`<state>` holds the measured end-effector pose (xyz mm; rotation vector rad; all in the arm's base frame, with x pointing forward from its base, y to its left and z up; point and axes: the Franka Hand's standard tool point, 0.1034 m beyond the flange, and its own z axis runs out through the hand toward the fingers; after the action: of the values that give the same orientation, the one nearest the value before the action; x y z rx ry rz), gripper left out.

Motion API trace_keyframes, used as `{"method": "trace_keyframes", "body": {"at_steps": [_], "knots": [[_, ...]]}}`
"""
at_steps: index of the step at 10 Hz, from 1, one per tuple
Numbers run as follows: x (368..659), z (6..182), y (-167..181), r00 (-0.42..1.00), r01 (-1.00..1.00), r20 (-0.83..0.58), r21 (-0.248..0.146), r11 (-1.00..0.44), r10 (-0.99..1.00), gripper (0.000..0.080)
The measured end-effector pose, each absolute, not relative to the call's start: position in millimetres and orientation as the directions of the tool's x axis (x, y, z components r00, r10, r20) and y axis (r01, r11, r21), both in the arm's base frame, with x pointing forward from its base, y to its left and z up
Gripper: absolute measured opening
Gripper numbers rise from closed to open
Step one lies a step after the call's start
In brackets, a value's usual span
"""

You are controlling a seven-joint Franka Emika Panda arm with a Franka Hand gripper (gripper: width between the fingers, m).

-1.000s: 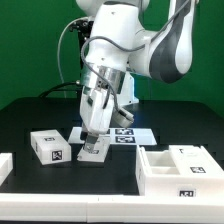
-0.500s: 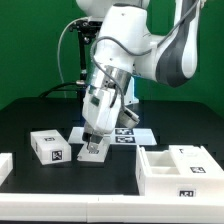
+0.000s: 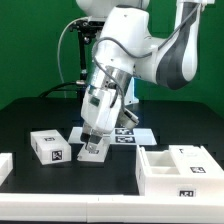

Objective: Assemble cabinet

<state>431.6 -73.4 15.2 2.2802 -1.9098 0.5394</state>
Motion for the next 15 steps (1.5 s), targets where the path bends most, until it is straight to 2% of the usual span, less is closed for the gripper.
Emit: {"method": "trace_keyframes", "body": {"at_steps": [3,5,6,9,11,13,15], "knots": [[433,18.0,-76,0.137,-0.970,0.348,-0.142,-0.196,-0.927,0.0797],[446,54.5,-69,0.088,-0.961,0.291,-0.226,-0.158,-0.953,0.0797],[451,66.4,-67,0.073,-0.956,0.270,-0.254,-0.144,-0.960,0.0797],[462,84.2,-62,0.030,-0.947,0.230,-0.304,-0.101,-0.973,0.0797],[457,68.7,-63,0.038,-0.958,0.231,-0.269,-0.101,-0.972,0.0797],[454,55.8,-70,0.180,-0.949,0.283,-0.202,-0.242,-0.942,0.0797],[463,57.7,-68,0.315,-0.910,0.310,-0.171,-0.378,-0.897,0.0797]]}}
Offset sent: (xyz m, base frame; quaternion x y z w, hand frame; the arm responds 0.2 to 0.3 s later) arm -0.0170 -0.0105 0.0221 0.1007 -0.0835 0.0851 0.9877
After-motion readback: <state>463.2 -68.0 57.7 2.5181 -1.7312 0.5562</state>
